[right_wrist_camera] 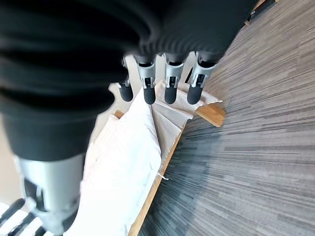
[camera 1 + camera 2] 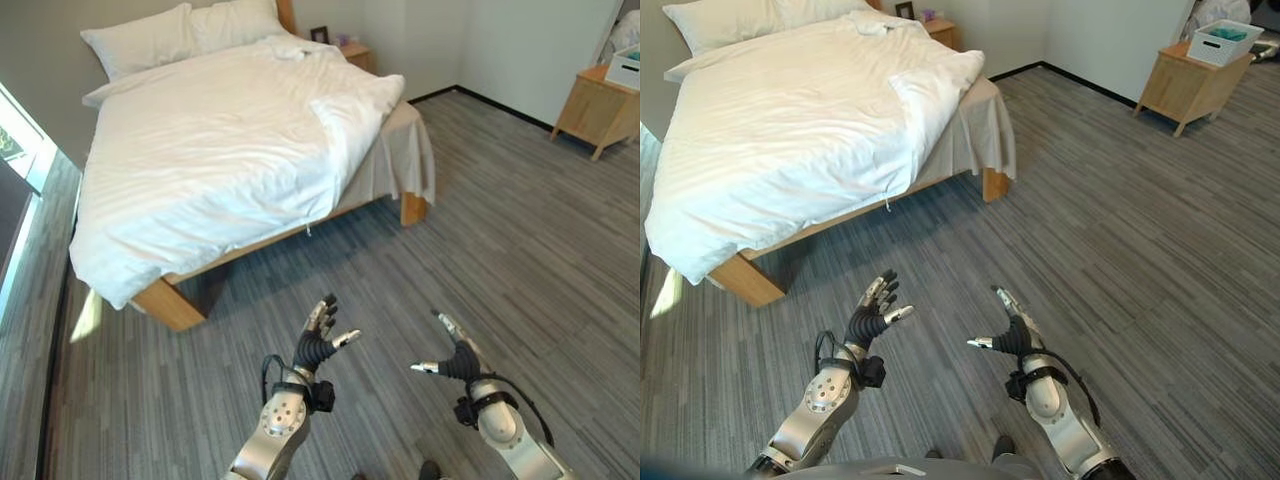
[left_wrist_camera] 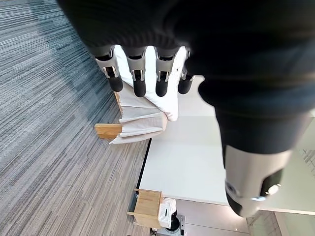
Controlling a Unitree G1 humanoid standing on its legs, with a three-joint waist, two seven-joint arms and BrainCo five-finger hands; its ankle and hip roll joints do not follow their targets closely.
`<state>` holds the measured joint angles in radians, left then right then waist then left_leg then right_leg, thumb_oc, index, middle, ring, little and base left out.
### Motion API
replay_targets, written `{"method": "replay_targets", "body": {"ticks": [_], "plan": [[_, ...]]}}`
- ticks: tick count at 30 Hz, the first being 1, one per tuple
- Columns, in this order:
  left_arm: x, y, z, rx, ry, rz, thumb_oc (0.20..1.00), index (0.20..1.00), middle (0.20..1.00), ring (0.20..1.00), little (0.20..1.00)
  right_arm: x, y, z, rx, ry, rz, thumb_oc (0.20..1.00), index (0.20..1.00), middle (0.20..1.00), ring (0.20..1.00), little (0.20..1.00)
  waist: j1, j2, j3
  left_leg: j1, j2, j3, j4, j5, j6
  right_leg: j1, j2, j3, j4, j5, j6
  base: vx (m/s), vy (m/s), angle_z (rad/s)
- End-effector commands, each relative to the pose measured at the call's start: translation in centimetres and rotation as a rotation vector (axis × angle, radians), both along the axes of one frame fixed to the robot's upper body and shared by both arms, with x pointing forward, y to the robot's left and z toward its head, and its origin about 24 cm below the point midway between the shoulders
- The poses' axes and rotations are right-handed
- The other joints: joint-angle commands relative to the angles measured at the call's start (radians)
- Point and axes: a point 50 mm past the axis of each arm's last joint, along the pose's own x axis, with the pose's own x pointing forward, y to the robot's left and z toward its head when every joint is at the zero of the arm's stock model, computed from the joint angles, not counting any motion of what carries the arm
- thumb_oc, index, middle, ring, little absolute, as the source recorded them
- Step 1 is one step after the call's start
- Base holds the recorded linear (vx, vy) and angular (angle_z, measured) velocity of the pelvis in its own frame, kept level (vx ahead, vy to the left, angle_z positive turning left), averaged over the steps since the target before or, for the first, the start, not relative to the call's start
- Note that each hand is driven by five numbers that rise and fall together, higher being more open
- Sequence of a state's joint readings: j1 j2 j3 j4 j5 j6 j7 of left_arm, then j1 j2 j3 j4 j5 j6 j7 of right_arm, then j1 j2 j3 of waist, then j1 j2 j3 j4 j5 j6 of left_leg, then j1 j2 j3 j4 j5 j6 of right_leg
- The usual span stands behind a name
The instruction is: Making the bed.
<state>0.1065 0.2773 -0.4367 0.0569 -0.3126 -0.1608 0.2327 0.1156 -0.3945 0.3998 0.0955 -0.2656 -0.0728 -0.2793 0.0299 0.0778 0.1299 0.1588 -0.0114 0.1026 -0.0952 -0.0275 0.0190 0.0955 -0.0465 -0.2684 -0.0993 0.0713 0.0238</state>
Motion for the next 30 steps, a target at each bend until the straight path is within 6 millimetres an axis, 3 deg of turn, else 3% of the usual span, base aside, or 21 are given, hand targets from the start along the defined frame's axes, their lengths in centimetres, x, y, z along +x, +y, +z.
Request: {"method": "replay_targets", "body": {"ticks": [1, 11, 15, 18, 19, 22, 23, 25, 27, 30], "plan": [[1.9, -0.3, 1.4, -0.019, -0.075, 0.006, 1.0, 1.0, 1.0, 1.0, 1.0, 2.2, 1.1, 2.4, 0.081, -0.136, -0.001, 1.0, 1.0, 1.0, 1.0, 1.0, 0.011, -0.062, -0.002, 0.004, 0.051, 0.008, 0.008, -0.06, -0.053, 0.072, -0.147, 0.033, 0.05, -0.115, 0.138, 0.03, 0.033, 0.0], [1.6, 0.5, 1.1, -0.01, -0.061, 0.042, 1.0, 1.0, 1.0, 1.0, 1.0, 2.4, 0.9, 2.8, 0.084, -0.152, -0.006, 1.0, 1.0, 1.0, 1.0, 1.0, 0.016, -0.069, 0.018, -0.001, 0.054, 0.01, 0.033, -0.074, -0.042, 0.044, -0.148, 0.051, 0.1, -0.136, 0.135, 0.0, 0.002, 0.0], [1.8, 0.9, 1.6, -0.032, -0.074, 0.06, 1.0, 1.0, 1.0, 1.0, 1.0, 3.2, 0.6, 3.7, 0.068, -0.192, -0.021, 1.0, 1.0, 1.0, 1.0, 1.0, 0.005, -0.062, 0.065, -0.033, 0.064, 0.009, 0.072, -0.088, -0.024, -0.11, -0.157, 0.078, 0.338, -0.151, 0.154, -0.1, 0.04, -0.1], [2.1, 1.0, 2.0, -0.022, -0.094, 0.06, 1.0, 1.0, 1.0, 1.0, 1.0, 3.9, 0.8, 4.8, 0.083, -0.231, -0.017, 1.0, 1.0, 1.0, 1.0, 1.0, -0.02, -0.038, 0.116, -0.043, 0.074, 0.012, 0.092, -0.098, -0.006, -0.268, -0.172, 0.107, 0.59, -0.09, 0.199, -0.04, 0.078, -0.08], [2.1, 1.2, 2.1, -0.019, -0.101, 0.061, 1.0, 1.0, 1.0, 1.0, 1.0, 4.2, 0.9, 5.1, 0.105, -0.242, -0.021, 1.0, 1.0, 1.0, 1.0, 1.0, -0.031, -0.032, 0.128, -0.015, 0.081, 0.021, 0.071, -0.112, -0.009, -0.339, -0.188, 0.079, 0.623, -0.08, 0.2, 0.18, -0.003, 0.05], [2.2, 1.3, 2.3, -0.022, -0.108, 0.059, 1.0, 1.0, 1.0, 1.0, 1.0, 4.3, 0.9, 5.2, 0.117, -0.239, -0.027, 1.0, 1.0, 1.0, 1.0, 1.0, -0.043, -0.041, 0.129, 0.023, 0.076, 0.016, 0.045, -0.125, -0.02, -0.346, -0.2, 0.042, 0.515, -0.084, 0.189, 0.26, -0.117, -0.04], [2.3, 1.7, 2.5, -0.023, -0.114, 0.065, 1.0, 1.0, 1.0, 1.0, 1.0, 4.5, 0.6, 5.6, 0.123, -0.256, -0.035, 1.0, 1.0, 1.0, 1.0, 1.0, -0.05, -0.059, 0.129, 0.059, 0.062, 0.021, 0.018, -0.144, -0.035, -0.344, -0.22, -0.006, 0.344, -0.062, 0.175, 0.33, -0.203, 0.08], [2.7, 1.7, 2.9, -0.017, -0.132, 0.06, 1.0, 1.0, 1.0, 1.0, 1.0, 5.2, 0.8, 6.0, 0.141, -0.265, -0.042, 1.0, 1.0, 1.0, 1.0, 1.0, -0.063, -0.06, 0.131, 0.089, 0.071, 0.018, 0.008, -0.167, -0.057, -0.338, -0.213, -0.034, 0.167, -0.004, 0.177, 0.39, -0.238, -0.03], [3.2, 1.8, 3.3, -0.01, -0.157, 0.066, 1.0, 1.0, 1.0, 1.0, 1.0, 5.7, 0.7, 6.4, 0.141, -0.281, -0.049, 1.0, 1.0, 1.0, 1.0, 1.0, -0.077, -0.051, 0.138, 0.107, 0.096, 0.014, 0.008, -0.185, -0.08, -0.372, -0.223, -0.002, 0.087, 0.041, 0.197, 0.36, -0.205, -0.02], [3.8, 1.3, 3.9, -0.017, -0.192, 0.05, 1.0, 1.0, 1.0, 1.0, 1.0, 6.0, 0.9, 6.8, 0.141, -0.296, -0.038, 1.0, 1.0, 1.0, 1.0, 1.0, -0.094, -0.045, 0.132, 0.151, 0.131, 0.0, 0.008, -0.224, -0.104, -0.408, -0.228, 0.059, 0.085, 0.058, 0.204, 0.42, -0.237, 0.18]]}}
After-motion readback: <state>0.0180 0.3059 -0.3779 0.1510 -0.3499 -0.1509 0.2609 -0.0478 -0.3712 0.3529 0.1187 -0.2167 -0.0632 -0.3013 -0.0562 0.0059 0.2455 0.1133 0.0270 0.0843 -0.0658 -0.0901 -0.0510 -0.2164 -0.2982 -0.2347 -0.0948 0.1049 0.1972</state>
